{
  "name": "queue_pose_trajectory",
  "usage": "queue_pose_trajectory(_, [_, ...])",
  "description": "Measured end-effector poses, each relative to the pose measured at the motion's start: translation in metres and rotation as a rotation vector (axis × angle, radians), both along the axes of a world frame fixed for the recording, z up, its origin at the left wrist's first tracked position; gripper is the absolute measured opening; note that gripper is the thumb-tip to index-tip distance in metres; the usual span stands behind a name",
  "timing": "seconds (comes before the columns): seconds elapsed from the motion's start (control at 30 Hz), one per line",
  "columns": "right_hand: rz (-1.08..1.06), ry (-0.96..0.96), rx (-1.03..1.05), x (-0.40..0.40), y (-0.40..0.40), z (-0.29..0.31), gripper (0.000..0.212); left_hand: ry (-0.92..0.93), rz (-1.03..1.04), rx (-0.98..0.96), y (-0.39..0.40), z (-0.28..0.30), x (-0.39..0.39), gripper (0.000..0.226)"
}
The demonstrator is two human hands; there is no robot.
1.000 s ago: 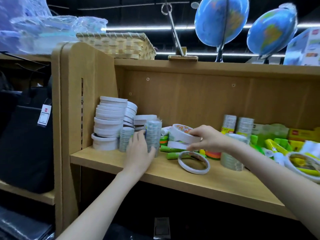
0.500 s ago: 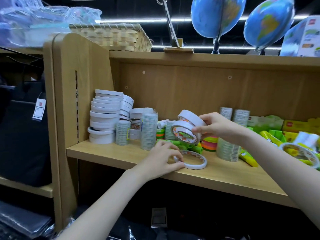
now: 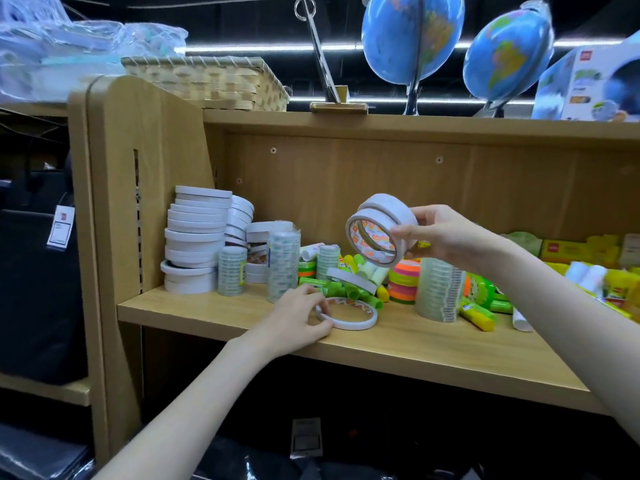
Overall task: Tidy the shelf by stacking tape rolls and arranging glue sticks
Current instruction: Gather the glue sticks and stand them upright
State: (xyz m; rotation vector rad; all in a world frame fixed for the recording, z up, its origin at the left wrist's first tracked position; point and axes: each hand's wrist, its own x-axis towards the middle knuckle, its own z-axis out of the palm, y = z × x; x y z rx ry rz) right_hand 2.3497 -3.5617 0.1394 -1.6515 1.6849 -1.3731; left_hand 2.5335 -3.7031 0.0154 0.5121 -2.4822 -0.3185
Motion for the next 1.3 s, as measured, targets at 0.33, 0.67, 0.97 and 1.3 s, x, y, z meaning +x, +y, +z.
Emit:
queue_pose_trajectory(0.33, [-0.193,1.072,0.263,0.019,-0.067,-0.043,0.026,0.038,0.048,0.007,-0.006,0.0,0.01,0.015])
queue_pose_trajectory(0.67, [-0.272,0.356,0.173,-0.001,-0.069,-0.019,0.024,0.04,0.098,0.044,-0.008,-0.001,0.009,0.028])
queue_pose_trajectory(0.97, [-0.244,0.01,0.17,-0.001,-0.059,-0.012,0.022,0.015,0.133,0.042,-0.005,0.003,0.008,0.035])
queue_pose_trajectory(1.3, [-0.162,-0.213,0.047,-0.002,-0.047,0.008,0.013,-0.103,-0.029,0.02,0.0,0.009,0.007,0.04])
